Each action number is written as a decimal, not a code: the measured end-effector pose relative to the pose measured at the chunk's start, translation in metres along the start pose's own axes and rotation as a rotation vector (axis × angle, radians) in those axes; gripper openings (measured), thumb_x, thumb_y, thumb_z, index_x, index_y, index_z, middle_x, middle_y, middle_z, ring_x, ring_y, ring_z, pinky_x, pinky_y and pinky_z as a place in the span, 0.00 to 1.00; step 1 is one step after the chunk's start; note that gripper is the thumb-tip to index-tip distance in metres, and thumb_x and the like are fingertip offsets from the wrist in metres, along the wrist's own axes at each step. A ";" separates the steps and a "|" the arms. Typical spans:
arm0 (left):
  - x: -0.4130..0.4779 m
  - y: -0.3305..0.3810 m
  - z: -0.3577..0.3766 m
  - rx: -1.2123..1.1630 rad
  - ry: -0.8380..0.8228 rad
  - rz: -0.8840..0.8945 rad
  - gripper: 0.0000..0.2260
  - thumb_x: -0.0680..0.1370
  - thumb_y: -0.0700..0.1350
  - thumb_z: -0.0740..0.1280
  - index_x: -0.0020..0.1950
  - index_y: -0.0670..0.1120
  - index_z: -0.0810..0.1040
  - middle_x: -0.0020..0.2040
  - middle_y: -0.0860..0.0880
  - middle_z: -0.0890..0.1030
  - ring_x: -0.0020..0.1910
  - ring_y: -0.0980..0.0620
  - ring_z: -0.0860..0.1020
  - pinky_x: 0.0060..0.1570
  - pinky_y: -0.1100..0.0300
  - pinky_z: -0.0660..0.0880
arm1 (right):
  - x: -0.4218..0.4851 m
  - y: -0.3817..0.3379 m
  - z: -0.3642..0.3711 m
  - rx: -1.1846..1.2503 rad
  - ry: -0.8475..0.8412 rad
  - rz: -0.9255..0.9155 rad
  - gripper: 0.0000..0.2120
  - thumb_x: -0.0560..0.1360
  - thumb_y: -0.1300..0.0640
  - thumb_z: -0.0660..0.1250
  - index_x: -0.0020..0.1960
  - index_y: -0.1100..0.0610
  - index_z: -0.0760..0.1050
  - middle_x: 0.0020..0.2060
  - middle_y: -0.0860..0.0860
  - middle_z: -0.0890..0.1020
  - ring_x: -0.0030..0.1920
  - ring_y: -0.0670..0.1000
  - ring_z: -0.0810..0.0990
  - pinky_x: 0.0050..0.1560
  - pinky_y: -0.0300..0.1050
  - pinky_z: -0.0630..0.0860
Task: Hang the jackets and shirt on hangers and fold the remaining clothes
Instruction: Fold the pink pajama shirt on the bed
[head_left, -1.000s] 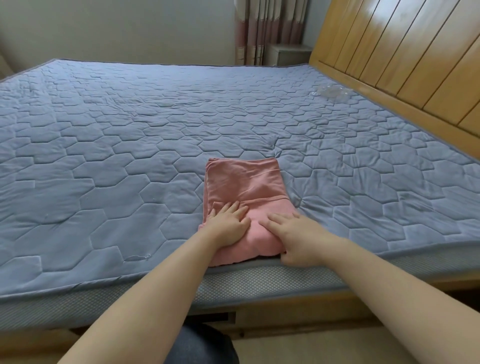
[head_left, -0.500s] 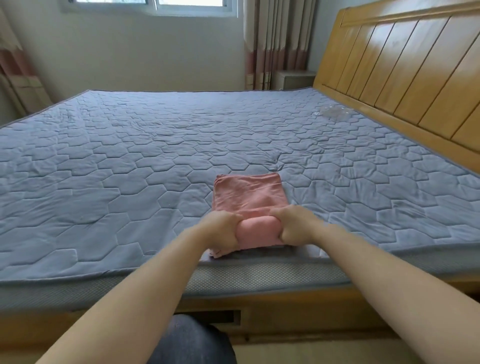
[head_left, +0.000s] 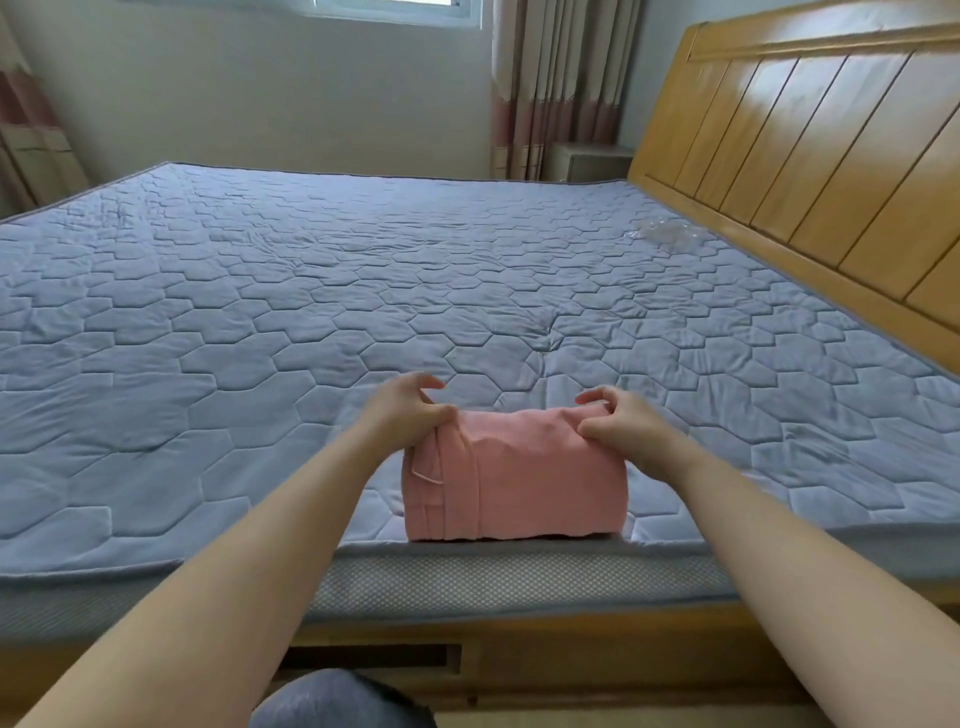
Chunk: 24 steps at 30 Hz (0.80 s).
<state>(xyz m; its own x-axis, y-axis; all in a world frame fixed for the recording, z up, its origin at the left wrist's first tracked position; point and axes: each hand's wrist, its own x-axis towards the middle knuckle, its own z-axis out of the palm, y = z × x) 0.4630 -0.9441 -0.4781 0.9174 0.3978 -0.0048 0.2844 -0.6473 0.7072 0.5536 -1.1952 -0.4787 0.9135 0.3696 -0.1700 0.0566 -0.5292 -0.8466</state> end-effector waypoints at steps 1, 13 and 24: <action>0.002 0.000 0.005 0.116 0.130 0.067 0.17 0.74 0.44 0.68 0.63 0.48 0.77 0.53 0.48 0.80 0.52 0.48 0.78 0.50 0.58 0.72 | 0.009 0.004 0.006 0.009 0.076 -0.018 0.17 0.70 0.65 0.67 0.58 0.57 0.75 0.48 0.55 0.76 0.42 0.50 0.75 0.38 0.38 0.72; 0.012 -0.006 0.091 0.618 -0.154 0.268 0.24 0.81 0.57 0.49 0.77 0.57 0.53 0.79 0.53 0.51 0.78 0.46 0.47 0.73 0.40 0.40 | 0.084 0.021 0.047 -0.465 0.249 0.043 0.14 0.77 0.60 0.62 0.61 0.60 0.73 0.61 0.59 0.76 0.60 0.59 0.75 0.58 0.46 0.69; 0.045 -0.028 0.099 0.502 -0.097 0.231 0.23 0.81 0.54 0.49 0.77 0.60 0.53 0.78 0.59 0.49 0.77 0.55 0.44 0.73 0.47 0.39 | 0.070 0.058 0.078 -0.701 0.122 -0.099 0.31 0.78 0.37 0.52 0.78 0.47 0.51 0.78 0.50 0.51 0.77 0.52 0.47 0.74 0.54 0.47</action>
<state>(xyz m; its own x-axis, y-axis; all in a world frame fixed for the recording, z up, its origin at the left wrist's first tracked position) 0.5239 -0.9728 -0.5678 0.9863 0.1627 0.0288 0.1488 -0.9502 0.2739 0.5896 -1.1408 -0.5791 0.9269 0.3749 -0.0164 0.3497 -0.8788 -0.3247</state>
